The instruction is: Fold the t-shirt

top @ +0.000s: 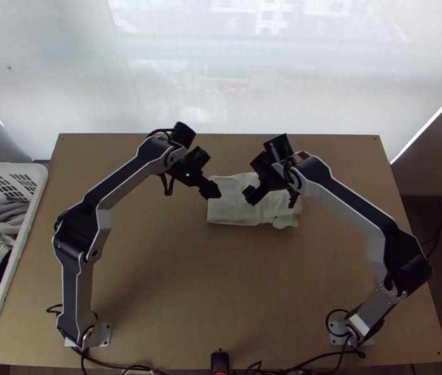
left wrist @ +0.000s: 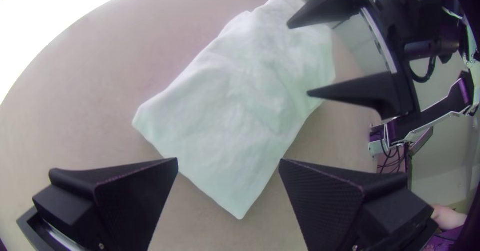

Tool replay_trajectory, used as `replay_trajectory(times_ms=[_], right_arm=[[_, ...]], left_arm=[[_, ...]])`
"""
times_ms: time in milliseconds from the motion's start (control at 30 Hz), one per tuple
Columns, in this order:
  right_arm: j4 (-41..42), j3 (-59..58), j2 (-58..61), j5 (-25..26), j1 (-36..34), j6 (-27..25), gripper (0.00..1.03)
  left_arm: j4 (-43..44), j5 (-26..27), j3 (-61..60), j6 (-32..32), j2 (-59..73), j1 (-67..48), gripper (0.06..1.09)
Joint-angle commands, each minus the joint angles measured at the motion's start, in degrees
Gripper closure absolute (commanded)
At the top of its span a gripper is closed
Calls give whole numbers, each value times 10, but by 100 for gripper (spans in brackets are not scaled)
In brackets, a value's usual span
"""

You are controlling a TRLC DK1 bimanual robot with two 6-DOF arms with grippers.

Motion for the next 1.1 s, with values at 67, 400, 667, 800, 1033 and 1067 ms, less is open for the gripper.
replay_trajectory(times_ms=[67, 400, 667, 800, 1033, 1067], right_arm=[[45, -7, 88, 1, 70, 7, 4], [86, -27, 143, 1, 59, 11, 4], [106, -63, 137, 1, -5, 6, 4], [107, -76, 121, 1, -44, -4, 4], [107, -90, 103, 1, -132, -28, 4], [107, -90, 103, 1, -149, -31, 4]], left_arm=[[-4, -11, -22, -2, -15, -12, 10], [-33, -11, -92, 15, -124, 48, 10], [-33, -10, -187, 17, -217, 94, 10], [-33, -10, -230, 21, -255, 112, 10], [-36, -9, -268, 23, -301, 150, 10], [-36, -9, -274, 23, -307, 156, 10]])
